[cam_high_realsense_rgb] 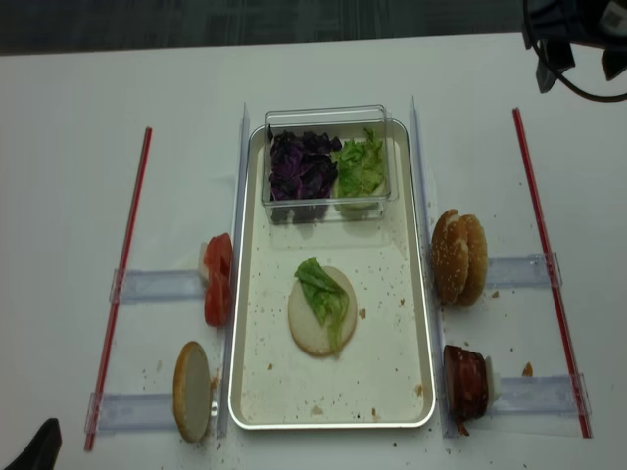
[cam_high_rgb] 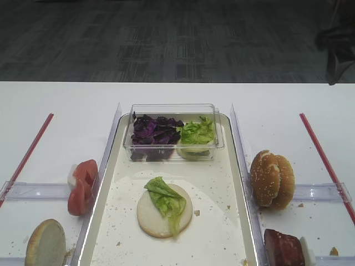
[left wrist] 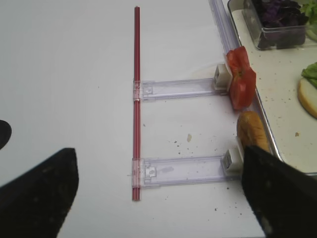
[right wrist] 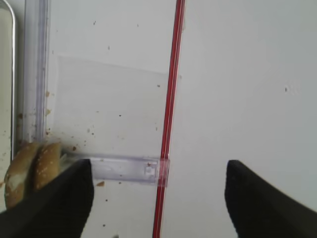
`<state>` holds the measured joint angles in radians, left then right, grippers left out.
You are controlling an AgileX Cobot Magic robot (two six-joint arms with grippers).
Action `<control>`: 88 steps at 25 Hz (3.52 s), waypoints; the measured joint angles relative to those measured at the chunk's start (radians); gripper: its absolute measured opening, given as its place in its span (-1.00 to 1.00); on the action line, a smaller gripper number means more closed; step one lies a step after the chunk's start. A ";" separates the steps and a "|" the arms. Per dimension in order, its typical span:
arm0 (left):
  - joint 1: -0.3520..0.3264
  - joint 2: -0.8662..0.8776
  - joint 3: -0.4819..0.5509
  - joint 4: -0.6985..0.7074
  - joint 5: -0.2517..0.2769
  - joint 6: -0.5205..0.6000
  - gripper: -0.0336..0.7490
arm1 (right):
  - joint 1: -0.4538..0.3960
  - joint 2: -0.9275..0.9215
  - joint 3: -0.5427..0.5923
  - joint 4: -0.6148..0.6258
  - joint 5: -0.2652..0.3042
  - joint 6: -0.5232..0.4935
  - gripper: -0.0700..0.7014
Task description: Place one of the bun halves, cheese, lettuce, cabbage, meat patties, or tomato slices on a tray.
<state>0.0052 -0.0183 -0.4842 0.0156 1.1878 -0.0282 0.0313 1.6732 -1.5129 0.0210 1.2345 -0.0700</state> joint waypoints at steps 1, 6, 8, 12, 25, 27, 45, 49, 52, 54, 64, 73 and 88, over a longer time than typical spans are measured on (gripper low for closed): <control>0.000 0.000 0.000 0.000 0.000 0.000 0.66 | 0.000 -0.034 0.029 0.000 0.000 0.000 0.66; 0.000 0.000 0.000 0.000 0.000 0.000 0.66 | 0.000 -0.213 0.180 -0.009 0.002 0.000 0.66; 0.000 0.000 0.000 0.000 0.000 0.000 0.66 | 0.000 -0.280 0.242 -0.021 0.002 0.002 0.66; 0.000 0.000 0.000 0.000 0.000 0.000 0.66 | 0.000 -0.412 0.358 -0.030 0.004 0.018 0.66; 0.000 0.000 0.000 0.000 0.000 0.000 0.66 | -0.002 -0.862 0.830 -0.033 -0.140 0.076 0.66; 0.000 0.000 0.000 0.000 0.000 0.000 0.66 | -0.003 -0.937 0.899 -0.035 -0.154 0.079 0.66; 0.000 0.000 0.000 0.000 0.000 0.000 0.66 | -0.004 -1.537 1.034 -0.035 -0.120 0.106 0.66; 0.000 0.000 0.000 0.000 0.000 0.000 0.66 | -0.004 -1.635 1.034 -0.031 -0.116 0.102 0.66; 0.000 0.000 0.000 0.000 0.000 0.000 0.66 | -0.004 -1.683 1.034 -0.031 -0.112 0.102 0.66; 0.000 0.000 0.000 0.000 0.000 0.000 0.66 | -0.004 -1.686 1.034 -0.029 -0.110 0.102 0.66; 0.016 0.000 0.000 0.000 0.000 0.000 0.66 | -0.004 -1.688 1.034 -0.021 -0.108 0.099 0.66; 0.016 0.000 0.000 0.000 0.000 0.000 0.66 | -0.004 -1.688 1.034 -0.021 -0.108 0.095 0.66; 0.016 0.000 0.000 0.000 0.000 0.000 0.66 | -0.004 -1.688 1.034 -0.012 -0.106 0.097 0.66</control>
<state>0.0215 -0.0183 -0.4842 0.0156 1.1878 -0.0282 0.0270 -0.0149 -0.4790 0.0093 1.1282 0.0274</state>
